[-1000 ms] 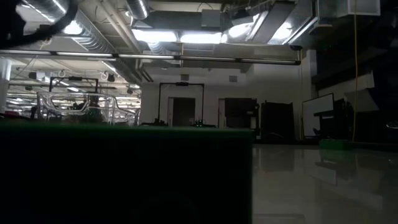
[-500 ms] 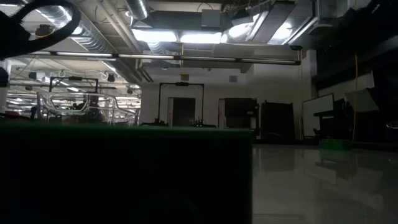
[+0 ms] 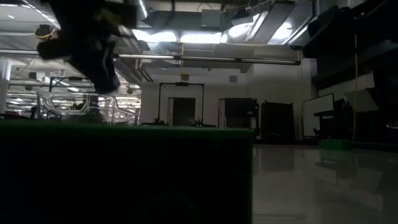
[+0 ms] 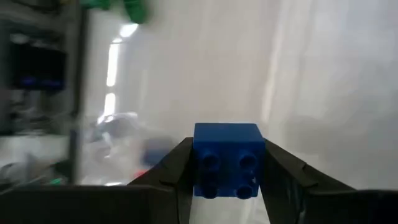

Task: Sort blocks by size
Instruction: Put the 4 stud blue game piece into the top transparent bin, then put the 8 stud green game piece into the bottom transparent bin

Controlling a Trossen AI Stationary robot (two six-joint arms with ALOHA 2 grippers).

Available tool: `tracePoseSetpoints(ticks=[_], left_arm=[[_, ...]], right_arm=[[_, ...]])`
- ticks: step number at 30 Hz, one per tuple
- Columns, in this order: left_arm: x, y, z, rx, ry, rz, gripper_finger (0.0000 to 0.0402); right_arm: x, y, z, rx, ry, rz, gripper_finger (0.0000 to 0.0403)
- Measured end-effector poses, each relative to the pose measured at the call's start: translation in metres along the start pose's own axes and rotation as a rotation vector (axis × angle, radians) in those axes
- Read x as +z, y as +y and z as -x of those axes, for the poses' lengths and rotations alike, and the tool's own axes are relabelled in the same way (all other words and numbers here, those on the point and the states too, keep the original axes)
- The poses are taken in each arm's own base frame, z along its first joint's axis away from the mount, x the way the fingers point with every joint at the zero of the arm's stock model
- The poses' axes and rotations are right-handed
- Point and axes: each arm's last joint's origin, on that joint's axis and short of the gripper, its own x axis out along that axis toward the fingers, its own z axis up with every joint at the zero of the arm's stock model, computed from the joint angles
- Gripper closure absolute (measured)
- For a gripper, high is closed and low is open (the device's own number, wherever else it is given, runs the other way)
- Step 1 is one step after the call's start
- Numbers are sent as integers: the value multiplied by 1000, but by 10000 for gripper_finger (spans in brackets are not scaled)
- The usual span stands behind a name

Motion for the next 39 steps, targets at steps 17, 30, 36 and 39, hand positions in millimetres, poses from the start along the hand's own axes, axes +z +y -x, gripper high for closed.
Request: tracePoseSetpoints(ticks=[17, 30, 36, 39], left_arm=[[-22, 161, -23, 393, 116, 444, 255], [-55, 208, -83, 268, 424, 771, 182], [-54, 216, -91, 194, 407, 852, 172], [-49, 216, -92, 145, 366, 847, 172]], right_arm=[[-19, -16, -59, 45, -104, 72, 114], [-2, -12, -69, 104, -133, 101, 114], [-8, -9, -85, 101, -94, 117, 114], [-14, -5, -102, 100, -66, 124, 114]])
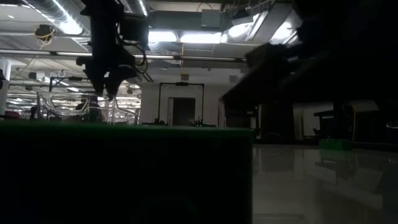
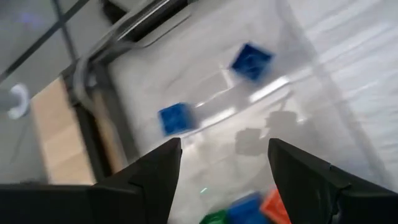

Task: Sort blocks by size
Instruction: Put the 8 stud green game piece into the bottom transparent bin

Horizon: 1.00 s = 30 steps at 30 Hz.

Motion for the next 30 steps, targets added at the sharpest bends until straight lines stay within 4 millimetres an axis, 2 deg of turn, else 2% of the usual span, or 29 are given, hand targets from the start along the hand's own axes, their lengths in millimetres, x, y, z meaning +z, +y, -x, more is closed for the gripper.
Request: tracePoseSetpoints(ticks=[6, 10, 21, 30], left_arm=[[6, -8, 3, -73, -63, 15, 172], [8, -11, 4, -98, -88, 22, 172], [6, -18, 7, -177, -70, 22, 172], [0, -27, 14, -206, -88, -19, 172]], right_arm=[[-2, 9, -34, 132, 3, 41, 114], [-2, 14, -46, 217, 13, 42, 114], [4, 19, -63, 299, -17, 42, 114], [1, 24, -79, 367, -18, 43, 114]])
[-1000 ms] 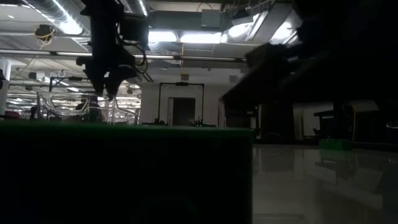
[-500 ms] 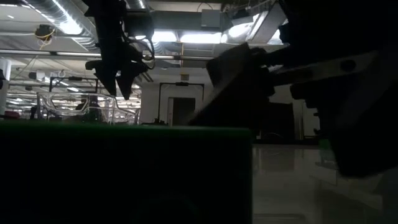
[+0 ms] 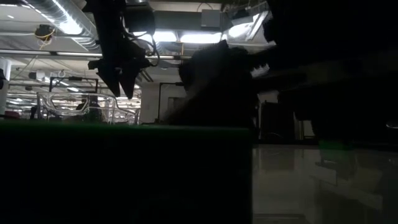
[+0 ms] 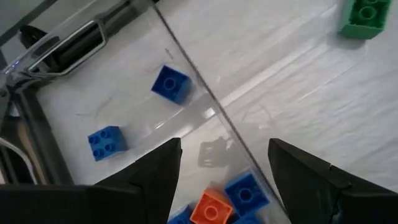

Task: Sort blocks by size
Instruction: Put the 8 stud green game piece into the bottom transparent bin

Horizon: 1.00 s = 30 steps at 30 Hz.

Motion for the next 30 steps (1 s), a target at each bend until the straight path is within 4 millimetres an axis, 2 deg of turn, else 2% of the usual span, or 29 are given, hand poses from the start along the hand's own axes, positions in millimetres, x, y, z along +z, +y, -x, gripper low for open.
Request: tracePoseSetpoints(ticks=[5, 16, 20, 30], left_arm=[[-1, -6, 3, -26, -23, -7, 172], [-8, -17, 9, -51, -31, -55, 172], [-11, -21, 11, -63, -33, -79, 172], [-17, -29, 16, -86, -40, -115, 172]], right_arm=[[6, -3, -7, -4, -25, 9, 114], [-1, -12, -11, -32, -18, -7, 121], [-1, -12, -11, -49, -16, -6, 161], [-1, -12, -11, -54, -17, -6, 311]])
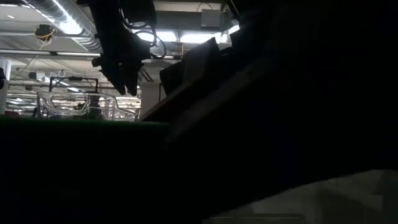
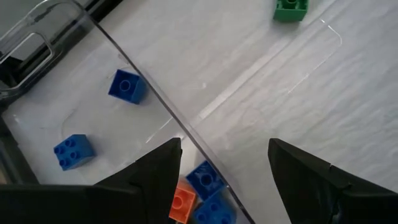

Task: Sort blocks by size
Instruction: Put the 8 stud green game piece into the bottom transparent bin

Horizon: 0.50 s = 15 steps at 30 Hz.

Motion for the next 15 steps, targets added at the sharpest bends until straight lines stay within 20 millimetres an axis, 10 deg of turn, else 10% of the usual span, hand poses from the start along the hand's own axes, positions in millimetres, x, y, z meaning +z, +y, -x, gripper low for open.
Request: tracePoseSetpoints(ticks=[8, 15], left_arm=[[-5, -8, 4, -31, 2, -74, 172], [-12, -16, 11, -86, 14, -217, 172]], right_arm=[[12, -2, 9, -5, 33, -9, 306], [60, -1, 57, -41, 186, -37, 283]])
